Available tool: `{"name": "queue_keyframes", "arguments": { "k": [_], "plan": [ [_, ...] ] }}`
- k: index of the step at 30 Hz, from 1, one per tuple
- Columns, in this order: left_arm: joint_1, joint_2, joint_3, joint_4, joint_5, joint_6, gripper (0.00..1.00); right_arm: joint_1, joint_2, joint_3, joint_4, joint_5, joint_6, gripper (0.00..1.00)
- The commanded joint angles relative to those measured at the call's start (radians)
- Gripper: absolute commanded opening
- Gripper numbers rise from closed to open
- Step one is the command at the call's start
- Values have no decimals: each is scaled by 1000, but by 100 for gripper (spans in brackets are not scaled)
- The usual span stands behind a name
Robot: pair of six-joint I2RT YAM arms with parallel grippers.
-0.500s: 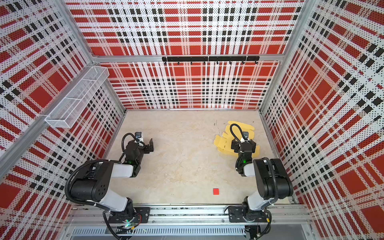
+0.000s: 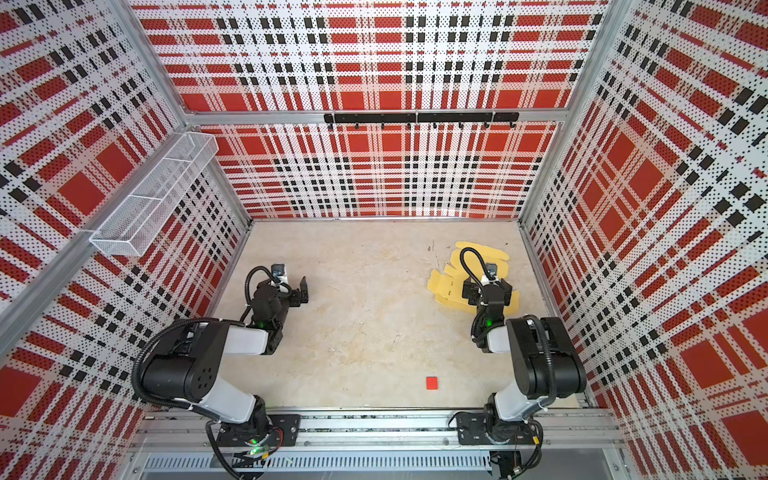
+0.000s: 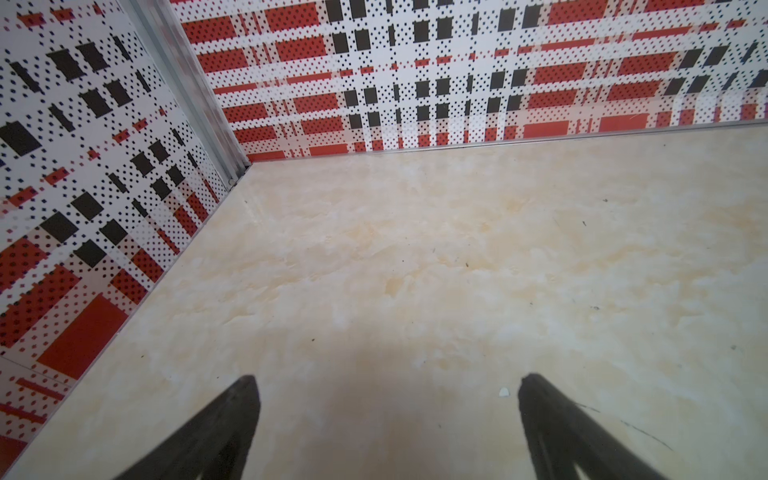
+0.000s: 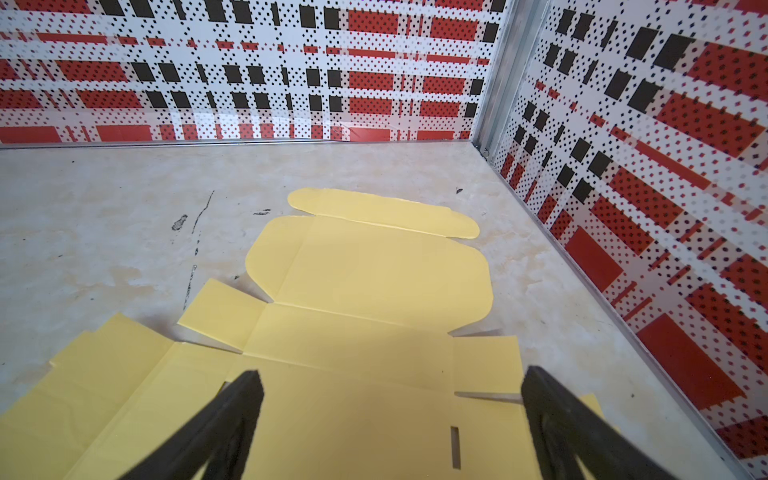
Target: Fold the paper box
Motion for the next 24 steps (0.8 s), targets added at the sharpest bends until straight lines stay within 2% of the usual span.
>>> {"name": "queue_keyframes", "arguments": {
  "k": [1,7,24],
  "plan": [
    [-16,10,-6,70,-48,4,100,6,13,3,52,-1,-5,100],
    [-36,14,-23,109,-89,17,99,6,13,2,52,-1,-5,100],
    [-40,-4,-29,105,-89,19,99,6,4,-4,60,-1,-5,100]
  ]
}}
